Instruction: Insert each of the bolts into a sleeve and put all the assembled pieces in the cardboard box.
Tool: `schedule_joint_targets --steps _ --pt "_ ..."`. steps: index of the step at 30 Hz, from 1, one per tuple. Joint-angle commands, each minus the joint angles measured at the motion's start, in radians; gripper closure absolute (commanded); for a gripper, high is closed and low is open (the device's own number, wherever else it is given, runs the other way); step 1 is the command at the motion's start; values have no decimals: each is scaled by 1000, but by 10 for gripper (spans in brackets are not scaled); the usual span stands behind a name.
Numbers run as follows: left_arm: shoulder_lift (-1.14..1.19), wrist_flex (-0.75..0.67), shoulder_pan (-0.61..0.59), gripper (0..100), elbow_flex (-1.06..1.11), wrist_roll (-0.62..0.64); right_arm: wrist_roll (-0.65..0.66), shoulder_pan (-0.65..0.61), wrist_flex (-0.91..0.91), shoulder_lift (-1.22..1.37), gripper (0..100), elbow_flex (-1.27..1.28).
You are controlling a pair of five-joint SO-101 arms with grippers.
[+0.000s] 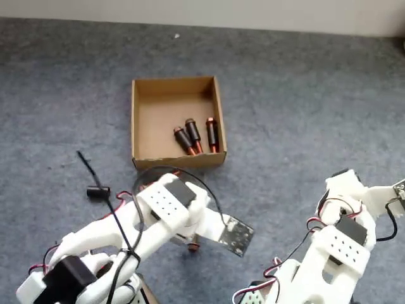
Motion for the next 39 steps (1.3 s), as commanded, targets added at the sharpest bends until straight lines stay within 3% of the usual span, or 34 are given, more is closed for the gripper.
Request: schedule_joint_targets --steps 1,13,19,29,39 --pt "5 -43 35 769 -41 -9 -9 12 -22 -38 993 -54" --pt "16 -132 48 769 -31 -8 -9 10 -22 -38 993 -54" --pt "173 -150 48 769 -107 0 -9 7 -22 -38 993 -54" --pt "358 -146 48 771 -266 141 -9 5 -22 -38 993 -54" --pt "317 -137 42 912 -266 158 -8 5 -22 -38 993 -54"
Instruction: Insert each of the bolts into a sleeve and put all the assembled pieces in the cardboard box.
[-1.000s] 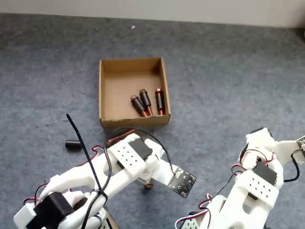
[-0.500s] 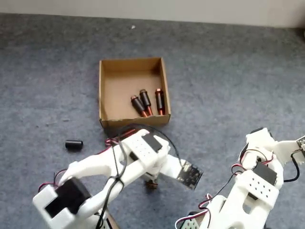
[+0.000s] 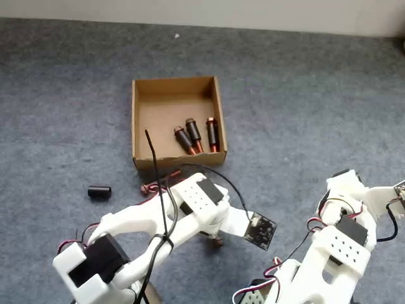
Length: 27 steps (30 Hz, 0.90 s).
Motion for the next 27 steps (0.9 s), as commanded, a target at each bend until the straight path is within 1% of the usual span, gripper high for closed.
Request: schedule_joint_targets --steps 1,6,11,14,19,24,27 --pt "-35 8 -5 916 -59 15 -8 5 -22 -38 993 -53" --pt "-82 123 -4 950 -61 15 -8 5 -22 -38 993 -53" --pt "-208 256 -5 992 -58 20 -8 5 -22 -38 993 -53" --pt "-288 301 -16 993 -41 115 -8 5 -22 -38 993 -53" --pt "-397 299 -61 993 25 275 -6 5 -22 -38 993 -53" --pt "-418 298 -177 993 45 433 -6 4 -22 -36 993 -53" --pt "-418 298 -259 993 45 505 -5 4 -22 -35 993 -53"
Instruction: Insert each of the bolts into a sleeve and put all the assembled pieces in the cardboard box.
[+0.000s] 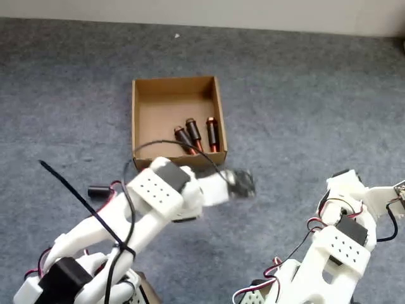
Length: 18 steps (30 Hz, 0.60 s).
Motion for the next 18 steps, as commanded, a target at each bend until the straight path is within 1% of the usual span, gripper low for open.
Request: schedule_joint_targets --steps 1,3,7,9,10,15,18 --pt "-31 6 -93 993 -2 87 -3 4 -22 -33 993 -53" --pt "-21 6 -124 993 -2 138 -3 -2 -22 -31 993 -53" --pt "8 -18 -136 989 -2 253 0 -28 -22 -31 993 -50" --pt "25 -23 -133 984 -4 262 0 -30 -22 -30 993 -50" --pt "35 -23 -133 966 -5 264 0 -30 -22 -30 993 -50" --pt "67 -23 -137 810 -1 267 0 -30 -22 -30 993 -50" --pt "91 -23 -133 807 -8 267 0 -30 -22 -30 993 -50"
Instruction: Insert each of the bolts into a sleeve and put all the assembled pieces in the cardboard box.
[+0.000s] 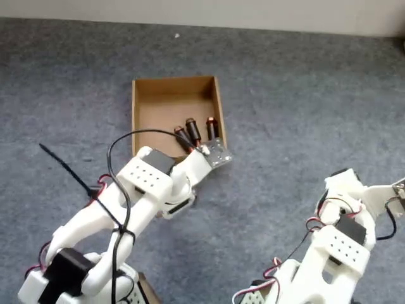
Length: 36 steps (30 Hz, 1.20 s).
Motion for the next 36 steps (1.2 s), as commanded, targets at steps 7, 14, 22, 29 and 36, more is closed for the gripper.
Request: schedule_joint_targets --steps 7,14,22,29,36 --pt "81 -130 -8 807 -10 11 0 -12 -22 -30 993 -50" --pt "216 -218 19 807 -59 58 0 -12 -22 -30 993 -50" --pt "306 -218 56 912 -127 57 0 -13 -22 -30 993 -50" --pt "302 -218 102 995 -124 57 0 -12 -22 -36 993 -50" --pt "193 -190 96 995 -74 58 0 -15 -18 -38 993 -50"
